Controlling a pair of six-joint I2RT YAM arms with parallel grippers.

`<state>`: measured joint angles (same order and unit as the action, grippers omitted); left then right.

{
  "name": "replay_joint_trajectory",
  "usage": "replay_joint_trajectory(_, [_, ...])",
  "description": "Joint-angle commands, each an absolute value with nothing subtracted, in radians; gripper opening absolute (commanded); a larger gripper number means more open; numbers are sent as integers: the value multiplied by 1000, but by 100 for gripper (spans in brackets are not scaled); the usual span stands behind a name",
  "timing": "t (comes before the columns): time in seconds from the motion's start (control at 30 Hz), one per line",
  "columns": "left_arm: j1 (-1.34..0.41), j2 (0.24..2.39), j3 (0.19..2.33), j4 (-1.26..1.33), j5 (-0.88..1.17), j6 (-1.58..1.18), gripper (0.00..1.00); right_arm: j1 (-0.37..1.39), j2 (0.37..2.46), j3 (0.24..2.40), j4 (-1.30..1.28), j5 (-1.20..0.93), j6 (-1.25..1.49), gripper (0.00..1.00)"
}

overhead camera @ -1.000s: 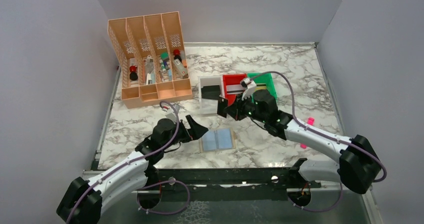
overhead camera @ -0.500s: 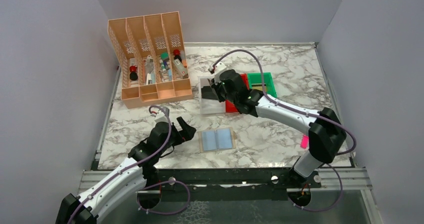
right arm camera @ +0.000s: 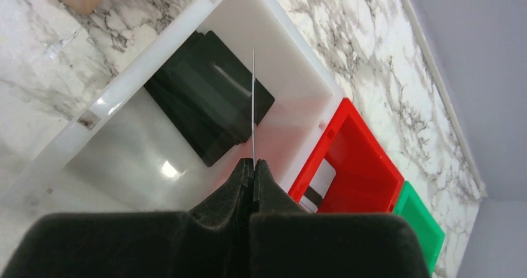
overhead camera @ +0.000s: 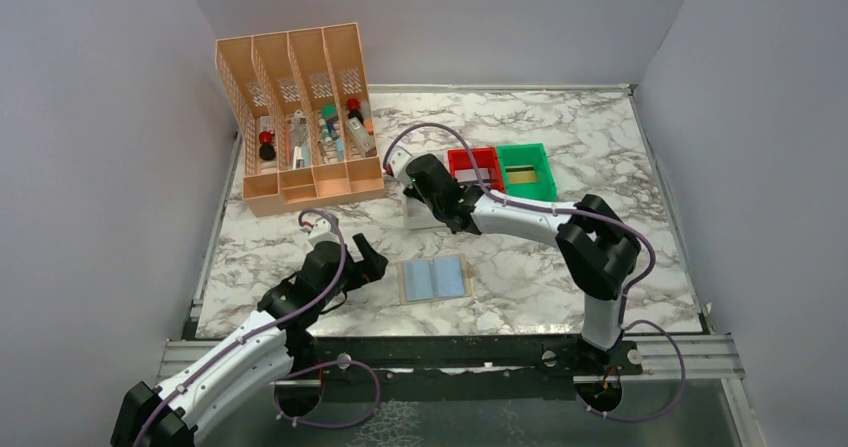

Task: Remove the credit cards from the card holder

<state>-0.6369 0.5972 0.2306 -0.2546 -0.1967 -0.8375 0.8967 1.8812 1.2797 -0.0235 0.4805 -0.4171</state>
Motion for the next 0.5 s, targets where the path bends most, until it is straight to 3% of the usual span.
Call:
replay_joint_trajectory(0.0, [-637, 566, 252, -263, -221, -821, 99, 894, 1945, 1349, 47, 537, -540, 1])
replay_joint_trajectory(0.47, [-635, 556, 238, -252, -226, -816, 99, 894, 2077, 1392, 139, 524, -639, 4])
